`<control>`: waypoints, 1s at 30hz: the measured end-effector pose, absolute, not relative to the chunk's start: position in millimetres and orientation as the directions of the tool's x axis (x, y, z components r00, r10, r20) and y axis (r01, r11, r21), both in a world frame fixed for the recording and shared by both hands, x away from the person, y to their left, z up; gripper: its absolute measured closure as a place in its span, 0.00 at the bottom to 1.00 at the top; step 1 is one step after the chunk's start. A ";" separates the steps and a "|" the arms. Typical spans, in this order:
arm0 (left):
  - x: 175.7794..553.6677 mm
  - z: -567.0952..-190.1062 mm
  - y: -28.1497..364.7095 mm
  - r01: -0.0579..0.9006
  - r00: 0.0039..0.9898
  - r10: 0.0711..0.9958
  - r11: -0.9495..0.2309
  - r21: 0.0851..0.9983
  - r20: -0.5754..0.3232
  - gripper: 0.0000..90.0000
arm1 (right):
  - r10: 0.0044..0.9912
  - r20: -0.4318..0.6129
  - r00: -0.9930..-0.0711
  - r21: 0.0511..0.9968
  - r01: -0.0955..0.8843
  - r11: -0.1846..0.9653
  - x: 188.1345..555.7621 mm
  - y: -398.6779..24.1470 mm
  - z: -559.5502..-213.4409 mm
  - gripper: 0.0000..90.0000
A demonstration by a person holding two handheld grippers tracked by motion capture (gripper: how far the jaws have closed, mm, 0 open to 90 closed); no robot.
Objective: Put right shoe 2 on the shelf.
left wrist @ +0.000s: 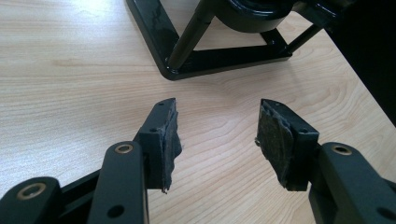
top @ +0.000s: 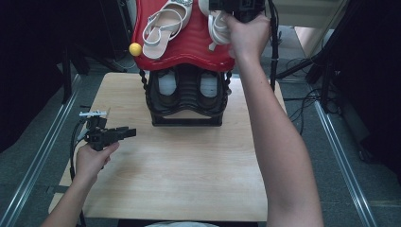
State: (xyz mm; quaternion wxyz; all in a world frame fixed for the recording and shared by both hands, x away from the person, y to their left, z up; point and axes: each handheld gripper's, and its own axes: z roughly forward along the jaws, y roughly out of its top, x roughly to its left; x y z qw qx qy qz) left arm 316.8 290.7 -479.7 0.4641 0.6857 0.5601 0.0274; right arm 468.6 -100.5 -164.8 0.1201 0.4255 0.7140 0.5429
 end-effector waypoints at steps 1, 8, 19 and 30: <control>316.9 -479.8 290.7 0.743 0.370 0.794 0.059 0.667 -0.483 0.54 | 0.738 0.286 -0.611 0.878 0.476 0.054 468.9 -99.2 -167.2 0.98; 317.1 -480.3 291.7 0.746 0.368 0.796 0.056 0.664 -0.480 0.53 | 0.747 0.236 -0.621 0.882 0.460 0.103 468.5 -88.5 -179.0 0.98; 317.4 -480.3 291.1 0.747 0.375 0.796 0.046 0.664 -0.476 0.53 | 0.749 0.234 -0.620 0.873 0.473 0.119 463.1 -81.2 -184.0 0.95; 317.5 -481.0 290.5 0.748 0.375 0.801 0.036 0.663 -0.467 0.52 | 0.725 0.242 -0.644 0.893 0.441 0.093 462.5 -86.4 -179.8 0.77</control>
